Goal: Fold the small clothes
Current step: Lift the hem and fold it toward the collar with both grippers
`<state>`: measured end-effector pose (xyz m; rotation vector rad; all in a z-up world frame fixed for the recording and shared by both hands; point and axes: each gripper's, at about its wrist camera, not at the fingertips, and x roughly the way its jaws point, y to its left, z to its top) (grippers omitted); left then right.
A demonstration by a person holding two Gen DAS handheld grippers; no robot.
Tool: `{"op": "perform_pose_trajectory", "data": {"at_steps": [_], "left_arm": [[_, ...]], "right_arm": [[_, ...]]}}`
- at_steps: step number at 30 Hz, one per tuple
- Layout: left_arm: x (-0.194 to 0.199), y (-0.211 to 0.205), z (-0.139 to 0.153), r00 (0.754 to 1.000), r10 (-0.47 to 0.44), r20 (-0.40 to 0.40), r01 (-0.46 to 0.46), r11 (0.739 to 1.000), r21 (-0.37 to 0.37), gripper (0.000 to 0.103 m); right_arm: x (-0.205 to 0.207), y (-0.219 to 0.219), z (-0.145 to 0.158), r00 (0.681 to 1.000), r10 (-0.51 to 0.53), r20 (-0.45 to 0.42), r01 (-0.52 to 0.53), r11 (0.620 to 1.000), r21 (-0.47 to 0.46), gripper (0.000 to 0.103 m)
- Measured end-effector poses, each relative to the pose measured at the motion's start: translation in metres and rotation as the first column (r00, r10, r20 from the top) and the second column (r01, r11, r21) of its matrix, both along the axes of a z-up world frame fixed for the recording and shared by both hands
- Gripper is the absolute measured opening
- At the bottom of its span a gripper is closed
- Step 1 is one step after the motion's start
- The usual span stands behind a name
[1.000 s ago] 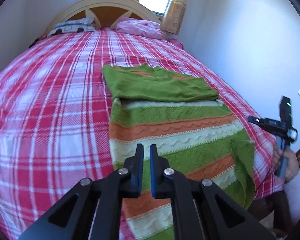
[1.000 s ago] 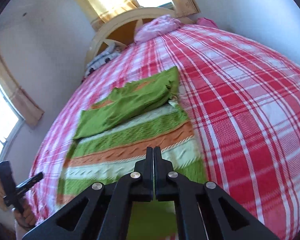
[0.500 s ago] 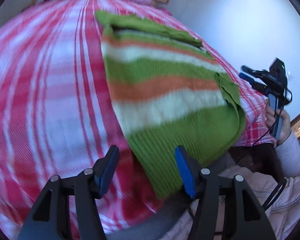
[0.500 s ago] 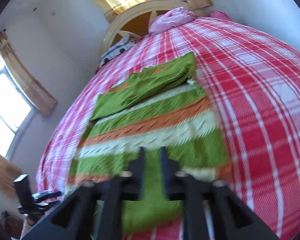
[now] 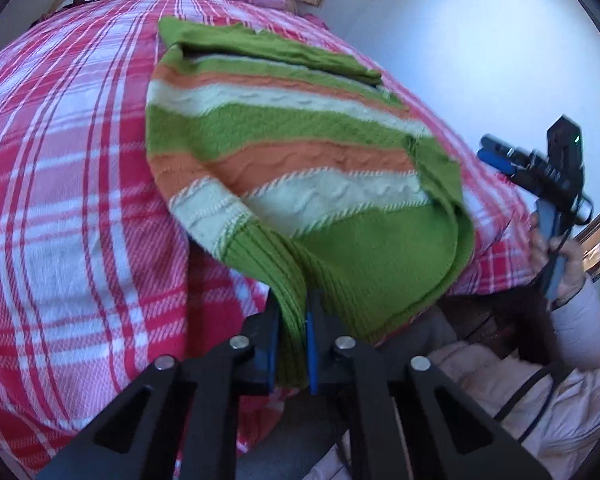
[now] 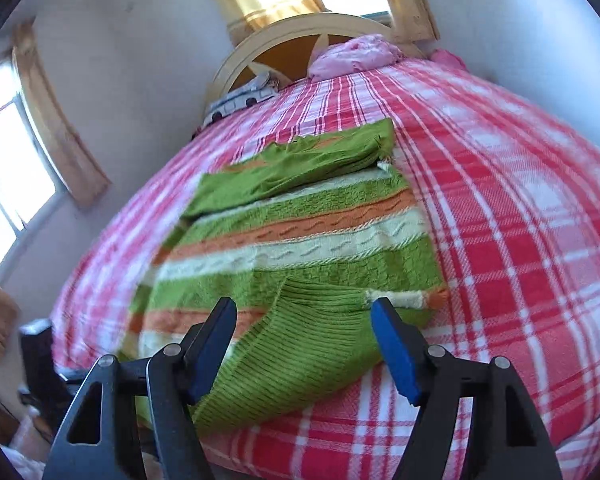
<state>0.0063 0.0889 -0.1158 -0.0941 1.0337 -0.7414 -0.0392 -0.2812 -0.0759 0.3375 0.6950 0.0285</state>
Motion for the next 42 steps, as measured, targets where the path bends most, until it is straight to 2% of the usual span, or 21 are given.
{"op": "perform_pose_trajectory", "data": {"at_steps": [4, 6, 9, 11, 12, 13, 14, 15, 16, 17, 18, 20, 23, 24, 27, 29, 31, 32, 34, 37, 42], "left_arm": [[0.018, -0.007, 0.014, 1.0, -0.007, 0.001, 0.007, 1.0, -0.03, 0.011], [0.027, -0.014, 0.026, 1.0, -0.008, 0.026, 0.009, 0.999, -0.034, 0.011], [0.045, -0.023, 0.037, 0.999, -0.004, 0.044, 0.006, 0.999, -0.044, 0.011], [0.054, -0.025, 0.036, 0.999, 0.005, 0.037, -0.004, 0.999, -0.045, 0.011], [0.063, -0.027, 0.035, 1.0, 0.012, 0.025, -0.011, 0.999, -0.044, 0.011], [0.069, -0.029, 0.035, 1.0, 0.015, 0.015, -0.014, 0.999, -0.043, 0.011], [0.072, -0.029, 0.034, 1.0, 0.014, 0.01, -0.014, 0.999, -0.043, 0.011], [0.079, -0.032, 0.034, 1.0, 0.012, 0.006, -0.012, 0.999, -0.041, 0.011], [0.083, -0.034, 0.035, 1.0, 0.01, 0.006, -0.01, 0.999, -0.037, 0.011], [0.088, -0.034, 0.035, 1.0, 0.009, 0.007, -0.009, 0.999, -0.035, 0.011], [0.095, -0.036, 0.038, 1.0, 0.01, 0.008, -0.01, 0.999, -0.033, 0.011], [0.108, -0.039, 0.042, 1.0, 0.019, 0.013, -0.019, 0.999, -0.028, 0.011], [0.137, -0.037, 0.047, 0.998, 0.058, 0.034, -0.057, 0.998, -0.012, 0.011], [0.146, -0.038, 0.047, 0.996, 0.077, 0.038, -0.077, 0.997, 0.003, 0.011], [0.171, -0.033, 0.047, 0.997, 0.081, 0.009, -0.082, 0.997, 0.012, 0.015], [0.176, -0.029, 0.048, 0.998, 0.061, -0.017, -0.061, 0.998, 0.005, 0.029], [0.177, -0.02, 0.052, 0.998, 0.063, 0.01, -0.063, 0.998, 0.022, 0.072], [0.177, -0.017, 0.055, 0.996, 0.073, 0.04, -0.074, 0.997, 0.025, 0.076], [0.175, -0.006, 0.061, 0.992, 0.081, 0.093, -0.082, 0.997, 0.01, 0.076], [0.178, 0.006, 0.062, 0.994, 0.075, 0.084, -0.073, 0.997, -0.029, 0.076], [0.177, -0.015, 0.05, 0.994, -0.009, 0.113, 0.001, 0.998, 0.07, 0.074]], "right_arm": [[0.025, 0.012, -0.005, 0.996, 0.079, -0.047, -0.085, 0.983, -0.16, 0.071], [0.044, 0.018, -0.015, 0.986, 0.139, -0.088, -0.157, 0.954, -0.256, 0.071], [0.07, 0.027, -0.034, 0.949, 0.253, -0.187, -0.305, 0.886, -0.35, 0.071], [0.082, 0.033, -0.05, 0.904, 0.331, -0.271, -0.416, 0.831, -0.369, 0.07], [0.083, 0.034, -0.052, 0.894, 0.355, -0.274, -0.438, 0.824, -0.36, 0.068], [0.084, 0.033, -0.05, 0.885, 0.38, -0.27, -0.456, 0.823, -0.338, 0.05], [0.084, 0.033, -0.049, 0.864, 0.415, -0.287, -0.492, 0.816, -0.302, 0.041], [0.083, 0.033, -0.046, 0.855, 0.425, -0.297, -0.507, 0.807, -0.302, 0.022], [0.082, 0.035, -0.044, 0.845, 0.432, -0.316, -0.523, 0.792, -0.314, 0.011], [0.08, 0.035, -0.042, 0.844, 0.431, -0.318, -0.524, 0.788, -0.322, 0.01], [0.079, 0.032, -0.038, 0.848, 0.431, -0.308, -0.519, 0.791, -0.323, 0.01], [0.081, 0.015, -0.023, 0.896, 0.381, -0.228, -0.437, 0.844, -0.311, 0.01], [0.096, -0.03, -0.005, 0.975, 0.199, -0.102, -0.218, 0.946, -0.24, 0.01], [0.102, -0.047, -0.006, 0.989, 0.128, -0.079, -0.142, 0.967, -0.212, 0.01], [0.118, -0.071, -0.021, 0.996, 0.025, -0.084, -0.035, 0.992, -0.12, 0.01], [0.123, -0.074, -0.038, 0.993, 0.014, -0.114, -0.023, 0.996, -0.081, 0.01], [0.124, -0.069, -0.048, 0.992, 0.023, -0.126, -0.033, 0.996, -0.082, 0.011], [0.123, -0.068, -0.049, 0.992, 0.019, -0.124, -0.03, 0.996, -0.086, 0.011], [0.121, -0.069, -0.047, 0.994, 0.013, -0.11, -0.021, 0.997, -0.071, 0.012], [0.121, -0.075, -0.049, 0.993, 0.009, -0.118, -0.013, 0.999, -0.035, 0.012], [0.125, -0.072, -0.051, 0.993, 0.005, -0.122, -0.009, 1.0, -0.03, 0.012]]}}
